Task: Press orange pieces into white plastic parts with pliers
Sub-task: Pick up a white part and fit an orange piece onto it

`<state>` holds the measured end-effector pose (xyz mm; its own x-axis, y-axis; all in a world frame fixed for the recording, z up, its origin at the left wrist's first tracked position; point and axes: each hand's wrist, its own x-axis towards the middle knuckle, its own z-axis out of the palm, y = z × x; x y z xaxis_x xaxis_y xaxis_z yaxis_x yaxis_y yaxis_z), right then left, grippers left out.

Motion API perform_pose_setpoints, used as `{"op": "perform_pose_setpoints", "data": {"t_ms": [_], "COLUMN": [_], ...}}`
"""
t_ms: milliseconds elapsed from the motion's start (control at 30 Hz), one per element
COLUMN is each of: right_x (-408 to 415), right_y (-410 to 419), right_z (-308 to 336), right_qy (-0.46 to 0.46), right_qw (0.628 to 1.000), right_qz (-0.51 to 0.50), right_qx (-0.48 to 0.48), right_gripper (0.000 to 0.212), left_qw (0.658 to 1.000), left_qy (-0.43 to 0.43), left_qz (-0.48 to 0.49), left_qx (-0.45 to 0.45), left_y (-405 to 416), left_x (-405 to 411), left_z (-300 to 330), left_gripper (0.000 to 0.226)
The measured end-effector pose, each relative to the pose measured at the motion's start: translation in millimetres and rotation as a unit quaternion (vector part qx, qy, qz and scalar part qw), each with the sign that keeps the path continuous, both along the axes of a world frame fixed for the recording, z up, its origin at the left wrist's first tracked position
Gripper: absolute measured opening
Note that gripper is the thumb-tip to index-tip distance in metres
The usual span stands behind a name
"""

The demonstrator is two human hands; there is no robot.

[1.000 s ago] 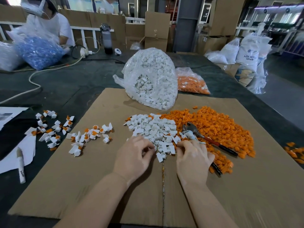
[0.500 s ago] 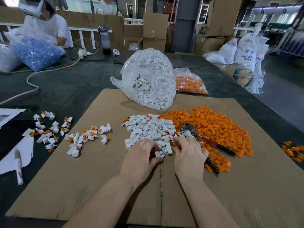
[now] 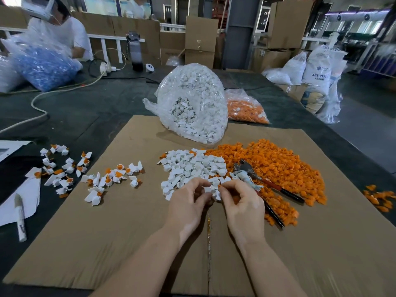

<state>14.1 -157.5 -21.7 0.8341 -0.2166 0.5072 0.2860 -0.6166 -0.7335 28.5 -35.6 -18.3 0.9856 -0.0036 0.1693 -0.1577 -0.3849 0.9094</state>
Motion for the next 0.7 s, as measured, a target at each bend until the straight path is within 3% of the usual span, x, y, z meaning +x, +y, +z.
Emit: {"op": "perform_pose_setpoints", "data": {"t_ms": [100, 233, 400, 500, 700], "right_x": [0.2, 0.4, -0.9, -1.6, -2.7], "right_y": [-0.2, 0.1, 1.4, 2.0, 5.3], "right_z": [0.6, 0.8, 1.0, -0.4, -1.3], "right_qy": [0.017, 0.032, 0.04, 0.035, 0.011], "right_qw": [0.999, 0.998, 0.998, 0.999, 0.99], "right_qz": [0.037, 0.049, 0.051, 0.028, -0.001], "right_qx": [0.033, 0.027, 0.021, -0.027, -0.141], "right_gripper": [0.01, 0.01, 0.009, 0.006, 0.02], "left_qw": [0.999, 0.987, 0.979, 0.977, 0.978], "left_qy": [0.017, 0.067, 0.082, 0.089, 0.084], "left_qz": [0.006, -0.015, -0.022, -0.03, -0.02], "left_qx": [-0.027, -0.142, -0.184, -0.193, -0.19], "left_y": [3.3, 6.2, 7.5, 8.0, 7.9], "left_x": [1.0, -1.0, -0.8, -1.2, -1.0], "left_z": [0.0, 1.9, 3.7, 3.6, 1.5], "left_gripper": [0.019, 0.018, 0.019, 0.015, 0.011]}}
